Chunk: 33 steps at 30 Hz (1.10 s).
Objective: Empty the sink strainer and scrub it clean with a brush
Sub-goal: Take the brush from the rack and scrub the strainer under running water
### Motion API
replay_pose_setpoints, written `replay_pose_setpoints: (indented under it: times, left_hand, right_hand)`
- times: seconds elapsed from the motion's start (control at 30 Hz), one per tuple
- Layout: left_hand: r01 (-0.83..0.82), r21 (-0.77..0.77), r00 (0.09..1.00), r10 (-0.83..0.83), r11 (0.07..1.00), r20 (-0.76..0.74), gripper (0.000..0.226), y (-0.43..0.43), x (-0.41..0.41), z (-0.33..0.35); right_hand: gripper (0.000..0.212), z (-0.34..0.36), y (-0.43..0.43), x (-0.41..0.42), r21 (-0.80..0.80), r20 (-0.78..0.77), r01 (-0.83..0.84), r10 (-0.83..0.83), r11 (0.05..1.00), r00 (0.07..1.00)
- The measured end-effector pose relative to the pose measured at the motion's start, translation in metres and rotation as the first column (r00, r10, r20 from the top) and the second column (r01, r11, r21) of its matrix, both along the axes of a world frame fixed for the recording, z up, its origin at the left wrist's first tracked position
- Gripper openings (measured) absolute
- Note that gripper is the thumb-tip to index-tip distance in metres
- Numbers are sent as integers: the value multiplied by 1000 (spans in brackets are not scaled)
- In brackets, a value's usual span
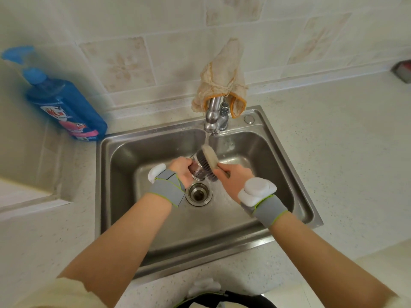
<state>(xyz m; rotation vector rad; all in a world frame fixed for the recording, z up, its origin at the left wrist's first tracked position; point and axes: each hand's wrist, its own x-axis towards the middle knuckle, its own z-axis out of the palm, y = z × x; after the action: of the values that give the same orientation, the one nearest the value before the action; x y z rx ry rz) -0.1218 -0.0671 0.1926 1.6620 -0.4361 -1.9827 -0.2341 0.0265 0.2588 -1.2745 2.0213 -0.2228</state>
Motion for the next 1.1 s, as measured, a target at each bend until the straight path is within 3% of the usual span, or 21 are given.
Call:
replay_pose_setpoints:
  times: [0.2, 0.33, 0.47, 0.57, 0.7, 0.97, 1.07, 1.1]
  left_hand:
    - [18, 24, 1000, -18, 1000, 19, 29, 2, 2, -6]
    - [-23, 34, 999, 24, 999, -38, 32, 5, 1, -15]
    - [-72, 26, 997, 72, 997, -13, 35, 5, 0, -18]
    - [-125, 40, 991, 126, 991, -37, 33, 0, 0, -19]
    - [-154, 5, 988, 154, 988, -5, 32, -9, -3, -16]
    - [35, -74, 995, -42, 997, -91, 32, 2, -9, -17]
    - [179, -191, 984, -179, 965, 21, 32, 8, -3, -9]
    - [301, -276, 951, -266, 913, 158, 25, 8, 0, -5]
  right_hand:
    - [40, -4, -8, -2, 29, -6, 36, -36, 999, 999]
    - [36, -4, 4, 8, -47, 57, -11, 14, 999, 998]
    - [39, -9, -1, -3, 27, -33, -6, 7, 1000, 999]
    - [40, -7, 7, 5, -21, -14, -61, 61, 998, 998]
    - [43, -11, -5, -1, -33, 20, 34, -33, 999, 999]
    - [43, -17, -6, -9, -55, 9, 80, -80, 995, 997]
    - [43, -31, -9, -24, 16, -11, 131, -131, 991, 991]
    - [42, -37, -9, -27, 12, 2, 153, -153, 988, 988]
